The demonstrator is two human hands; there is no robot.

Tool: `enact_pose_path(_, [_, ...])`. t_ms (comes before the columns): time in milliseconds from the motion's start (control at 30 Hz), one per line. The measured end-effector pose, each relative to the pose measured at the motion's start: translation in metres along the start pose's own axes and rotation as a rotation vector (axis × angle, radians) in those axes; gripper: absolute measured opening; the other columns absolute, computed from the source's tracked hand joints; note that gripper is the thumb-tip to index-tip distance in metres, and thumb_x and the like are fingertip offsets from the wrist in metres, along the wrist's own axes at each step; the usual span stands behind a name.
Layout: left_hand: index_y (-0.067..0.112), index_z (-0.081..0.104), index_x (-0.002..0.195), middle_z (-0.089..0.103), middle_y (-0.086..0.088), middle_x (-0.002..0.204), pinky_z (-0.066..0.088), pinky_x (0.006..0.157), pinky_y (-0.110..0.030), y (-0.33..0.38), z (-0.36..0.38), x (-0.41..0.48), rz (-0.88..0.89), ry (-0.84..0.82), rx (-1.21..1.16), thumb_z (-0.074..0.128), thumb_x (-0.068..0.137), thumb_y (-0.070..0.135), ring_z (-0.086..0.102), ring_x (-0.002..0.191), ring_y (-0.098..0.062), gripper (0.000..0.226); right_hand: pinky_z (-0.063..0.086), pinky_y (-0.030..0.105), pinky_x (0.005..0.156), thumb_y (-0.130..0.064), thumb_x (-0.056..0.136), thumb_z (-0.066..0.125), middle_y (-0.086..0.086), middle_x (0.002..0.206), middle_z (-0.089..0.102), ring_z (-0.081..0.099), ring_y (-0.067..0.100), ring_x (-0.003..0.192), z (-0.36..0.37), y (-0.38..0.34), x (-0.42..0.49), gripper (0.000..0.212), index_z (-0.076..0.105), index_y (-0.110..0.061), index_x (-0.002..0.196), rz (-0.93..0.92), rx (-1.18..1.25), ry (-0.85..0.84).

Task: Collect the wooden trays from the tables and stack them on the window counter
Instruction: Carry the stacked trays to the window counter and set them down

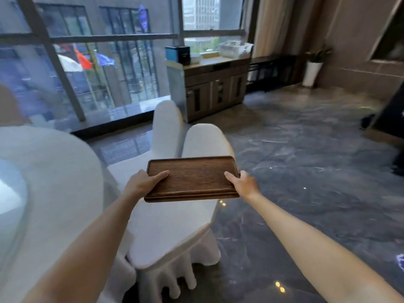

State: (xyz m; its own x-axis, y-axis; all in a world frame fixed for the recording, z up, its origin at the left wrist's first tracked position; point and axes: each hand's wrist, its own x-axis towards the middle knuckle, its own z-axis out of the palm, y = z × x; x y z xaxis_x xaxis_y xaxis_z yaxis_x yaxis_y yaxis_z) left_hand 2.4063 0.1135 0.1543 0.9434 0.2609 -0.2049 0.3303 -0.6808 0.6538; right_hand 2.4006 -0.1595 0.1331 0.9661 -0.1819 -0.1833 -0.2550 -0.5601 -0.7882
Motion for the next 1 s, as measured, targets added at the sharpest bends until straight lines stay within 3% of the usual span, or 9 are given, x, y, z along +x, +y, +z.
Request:
enact_pose_path(300, [0.003,0.062,0.105,0.063,-0.013,0.098,0.044,0.077,-0.032,0.141,0.091,0.097,0.178,-0.164,0.015,0.061,0.078,0.059,0.056,0.087,-0.026,0.062,0.037,0.036,0.081,-0.052,0.088,0.049,0.012,0.111,0.06,0.054,0.034,0.111,-0.1,0.047,0.104,0.049,0.053,-0.005,0.101,0.148,0.019,0.187])
enact_pose_path(433, [0.009,0.057,0.078,0.058,-0.009,0.087,0.04,0.074,-0.03,0.199,0.132,0.156,0.229,-0.213,0.001,0.059,0.08,0.057,0.054,0.082,-0.025,0.048,0.038,0.039,0.096,-0.05,0.089,0.049,0.015,0.126,0.057,0.05,0.034,0.119,-0.14,0.052,0.17,0.056,0.052,-0.002,0.117,0.183,0.009,0.248])
enact_pose_path(467, [0.01,0.054,0.074,0.058,-0.009,0.086,0.039,0.073,-0.031,0.215,0.142,0.174,0.238,-0.222,-0.002,0.059,0.08,0.058,0.054,0.082,-0.025,0.048,0.038,0.039,0.096,-0.049,0.089,0.049,0.015,0.124,0.057,0.051,0.033,0.117,-0.149,0.052,0.191,0.052,0.053,-0.004,0.113,0.186,0.003,0.261])
enact_pose_path(567, [0.003,0.063,0.093,0.064,-0.013,0.094,0.04,0.074,-0.031,0.262,0.168,0.235,0.273,-0.23,0.007,0.058,0.078,0.061,0.056,0.085,-0.028,0.06,0.038,0.038,0.084,-0.051,0.088,0.05,0.011,0.103,0.056,0.051,0.027,0.096,-0.174,0.055,0.258,0.038,0.044,-0.016,0.073,0.184,0.005,0.287])
enact_pose_path(633, [-0.001,0.064,0.102,0.066,-0.018,0.106,0.042,0.075,-0.032,0.297,0.182,0.274,0.281,-0.228,0.034,0.057,0.077,0.064,0.056,0.088,-0.03,0.07,0.035,0.035,0.08,-0.053,0.087,0.05,0.013,0.107,0.06,0.055,0.03,0.101,-0.192,0.054,0.305,0.042,0.045,-0.012,0.079,0.19,0.008,0.311])
enact_pose_path(700, [0.0,0.064,0.094,0.066,-0.018,0.11,0.045,0.079,-0.035,0.333,0.195,0.309,0.302,-0.22,0.056,0.057,0.077,0.065,0.059,0.094,-0.031,0.068,0.037,0.036,0.081,-0.053,0.086,0.051,0.014,0.112,0.061,0.055,0.032,0.106,-0.211,0.05,0.346,0.044,0.046,-0.01,0.085,0.201,0.035,0.336])
enact_pose_path(833, [-0.001,0.062,0.105,0.066,-0.017,0.111,0.047,0.088,-0.038,0.407,0.227,0.371,0.319,-0.216,0.06,0.057,0.073,0.069,0.06,0.106,-0.034,0.077,0.033,0.034,0.077,-0.052,0.087,0.051,0.007,0.097,0.051,0.047,0.025,0.091,-0.253,0.052,0.418,0.043,0.036,-0.017,0.068,0.232,0.067,0.391])
enact_pose_path(1000, [0.001,0.058,0.109,0.065,-0.013,0.106,0.046,0.079,-0.035,0.476,0.284,0.437,0.331,-0.239,0.07,0.057,0.073,0.069,0.06,0.097,-0.03,0.077,0.039,0.037,0.08,-0.052,0.085,0.053,0.01,0.1,0.059,0.056,0.033,0.104,-0.295,0.075,0.507,0.045,0.048,-0.008,0.086,0.27,0.102,0.437])
